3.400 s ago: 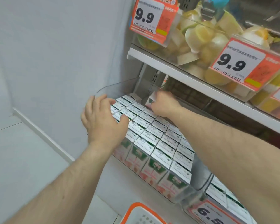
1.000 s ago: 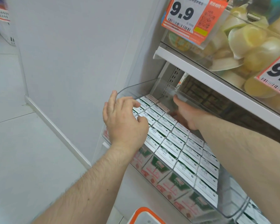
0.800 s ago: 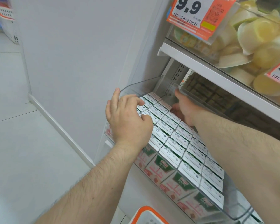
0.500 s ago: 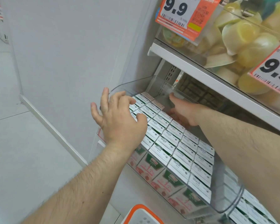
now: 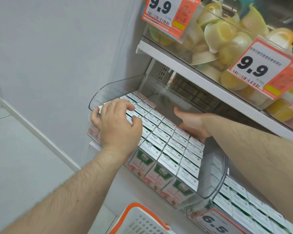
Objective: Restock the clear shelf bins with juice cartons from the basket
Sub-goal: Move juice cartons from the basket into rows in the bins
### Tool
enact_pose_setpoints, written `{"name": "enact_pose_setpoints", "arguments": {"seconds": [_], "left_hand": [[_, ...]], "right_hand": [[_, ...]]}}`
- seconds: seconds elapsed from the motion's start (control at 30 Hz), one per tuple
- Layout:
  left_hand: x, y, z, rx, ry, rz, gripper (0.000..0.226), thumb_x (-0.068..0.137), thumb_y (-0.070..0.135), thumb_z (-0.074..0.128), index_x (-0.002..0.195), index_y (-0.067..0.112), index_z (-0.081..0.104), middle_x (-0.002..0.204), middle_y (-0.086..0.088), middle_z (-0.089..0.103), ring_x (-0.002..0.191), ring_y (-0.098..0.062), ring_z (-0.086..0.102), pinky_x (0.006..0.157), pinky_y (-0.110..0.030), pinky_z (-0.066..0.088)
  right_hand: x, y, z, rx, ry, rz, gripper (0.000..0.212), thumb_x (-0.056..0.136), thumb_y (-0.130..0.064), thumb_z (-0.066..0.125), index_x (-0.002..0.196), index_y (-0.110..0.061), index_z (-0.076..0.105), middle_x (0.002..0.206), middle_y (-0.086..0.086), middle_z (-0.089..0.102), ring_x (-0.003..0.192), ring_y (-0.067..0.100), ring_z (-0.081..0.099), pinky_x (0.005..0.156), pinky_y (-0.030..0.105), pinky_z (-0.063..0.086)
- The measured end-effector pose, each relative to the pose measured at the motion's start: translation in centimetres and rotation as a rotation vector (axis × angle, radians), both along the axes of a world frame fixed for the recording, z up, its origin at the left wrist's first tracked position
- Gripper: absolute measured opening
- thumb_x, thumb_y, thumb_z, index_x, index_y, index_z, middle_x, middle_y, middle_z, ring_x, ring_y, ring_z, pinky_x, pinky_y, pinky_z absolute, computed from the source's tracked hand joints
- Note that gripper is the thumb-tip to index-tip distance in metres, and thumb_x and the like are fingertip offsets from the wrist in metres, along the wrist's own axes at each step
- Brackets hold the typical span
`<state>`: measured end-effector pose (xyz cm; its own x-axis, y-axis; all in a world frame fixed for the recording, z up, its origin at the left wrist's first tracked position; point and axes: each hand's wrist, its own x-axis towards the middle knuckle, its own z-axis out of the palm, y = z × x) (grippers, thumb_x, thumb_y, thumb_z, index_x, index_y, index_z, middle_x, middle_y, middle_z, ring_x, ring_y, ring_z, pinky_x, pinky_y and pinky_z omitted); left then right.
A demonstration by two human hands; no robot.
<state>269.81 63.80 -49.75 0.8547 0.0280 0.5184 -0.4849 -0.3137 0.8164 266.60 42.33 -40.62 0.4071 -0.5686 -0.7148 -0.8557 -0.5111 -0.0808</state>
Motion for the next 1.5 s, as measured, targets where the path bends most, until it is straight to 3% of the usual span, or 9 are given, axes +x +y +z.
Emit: {"name": "enact_pose_setpoints", "arguments": {"seconds": [0.23, 0.4, 0.53, 0.7, 0.93, 1.07, 1.23, 1.4, 1.5], "left_hand": [[-0.1, 0.1, 0.4, -0.019, 0.044, -0.021, 0.016, 0.073, 0.027, 0.050, 0.088, 0.032, 0.052, 0.101, 0.021, 0.052, 0.107, -0.003, 0.045, 0.115, -0.039, 0.005], [-0.1, 0.4, 0.8, -0.065, 0.087, -0.053, 0.015, 0.074, 0.028, 0.049, 0.087, 0.034, 0.051, 0.093, 0.026, 0.047, 0.101, 0.004, 0.037, 0.116, -0.038, 0.004], [-0.1, 0.9, 0.9, -0.088, 0.093, -0.091, 0.015, 0.075, 0.027, 0.050, 0.089, 0.032, 0.051, 0.092, 0.027, 0.046, 0.100, 0.002, 0.040, 0.118, -0.040, 0.005], [-0.4, 1.8, 1.3, -0.091, 0.050, -0.085, 0.017, 0.075, 0.025, 0.052, 0.091, 0.031, 0.051, 0.102, 0.021, 0.050, 0.106, -0.006, 0.043, 0.118, -0.042, 0.006], [-0.8, 2.9, 0.9, -0.108, 0.248, -0.026, 0.042, 0.080, 0.020, 0.063, 0.121, 0.018, 0.053, 0.153, -0.003, 0.026, 0.144, -0.023, 0.016, 0.119, -0.043, 0.010], [-1.9, 2.8, 0.6, -0.140, 0.327, -0.029, 0.063, 0.081, 0.020, 0.064, 0.138, 0.014, 0.039, 0.158, -0.006, 0.014, 0.146, -0.023, 0.010, 0.119, -0.041, 0.007], [-2.5, 3.0, -0.1, -0.251, 0.583, -0.080, 0.081, 0.080, 0.026, 0.064, 0.149, 0.020, 0.021, 0.157, -0.005, 0.011, 0.144, -0.026, 0.013, 0.118, -0.048, 0.015], [-3.2, 3.2, 0.2, -0.352, 0.703, -0.113, 0.094, 0.081, 0.027, 0.066, 0.154, 0.023, 0.007, 0.158, -0.001, 0.004, 0.145, -0.027, 0.012, 0.116, -0.046, 0.020], [-3.4, 3.5, 0.1, -0.481, 0.942, -0.144, 0.093, 0.080, 0.036, 0.067, 0.153, 0.026, 0.009, 0.156, 0.001, 0.009, 0.140, -0.029, 0.023, 0.107, -0.046, 0.031]], "right_hand": [[-1.8, 0.7, 0.3, -0.257, -0.095, -0.077, 0.101, 0.075, -0.092, 0.012, 0.108, -0.011, 0.064, 0.092, 0.016, 0.073, 0.085, 0.034, 0.071, 0.072, 0.041, 0.058], [-3.3, 1.7, -0.6, -0.105, -0.286, -0.257, 0.082, 0.083, -0.085, 0.018, 0.105, -0.018, 0.061, 0.074, 0.005, 0.066, 0.063, 0.022, 0.066, 0.074, 0.047, 0.061], [-4.7, 3.2, 0.4, 0.025, -0.486, -0.509, 0.095, 0.071, -0.088, 0.042, 0.140, -0.024, 0.040, 0.129, 0.017, 0.057, 0.116, 0.042, 0.057, 0.095, 0.068, 0.044], [-7.7, 6.1, 1.2, 0.089, -0.699, -0.519, 0.069, 0.099, -0.056, 0.040, 0.157, -0.029, 0.015, 0.164, 0.008, 0.016, 0.149, 0.039, 0.013, 0.115, 0.066, 0.012], [-9.6, 6.3, -3.4, 0.342, -0.753, -0.663, 0.129, 0.042, -0.087, 0.056, 0.154, -0.036, 0.018, 0.160, 0.001, 0.029, 0.143, 0.033, 0.034, 0.113, 0.069, 0.017], [-10.6, 10.3, -0.8, 0.294, -0.736, -0.682, 0.098, 0.073, -0.075, 0.052, 0.155, -0.032, 0.019, 0.161, 0.004, 0.026, 0.144, 0.037, 0.028, 0.115, 0.060, 0.019], [-11.2, 10.5, -1.1, 0.367, -0.792, -0.717, 0.104, 0.049, -0.081, 0.062, 0.140, -0.034, 0.044, 0.146, 0.003, 0.049, 0.133, 0.037, 0.045, 0.108, 0.069, 0.028], [-13.3, 12.3, 1.3, 0.167, -0.847, -0.476, 0.072, 0.090, -0.055, 0.054, 0.152, -0.026, 0.030, 0.159, 0.006, 0.028, 0.142, 0.033, 0.032, 0.112, 0.053, 0.028], [-13.5, 14.1, 1.2, -0.329, -0.780, 0.051, 0.052, 0.092, -0.047, 0.056, 0.137, -0.023, 0.047, 0.145, -0.001, 0.040, 0.099, 0.015, 0.059, 0.083, 0.033, 0.046]]}}
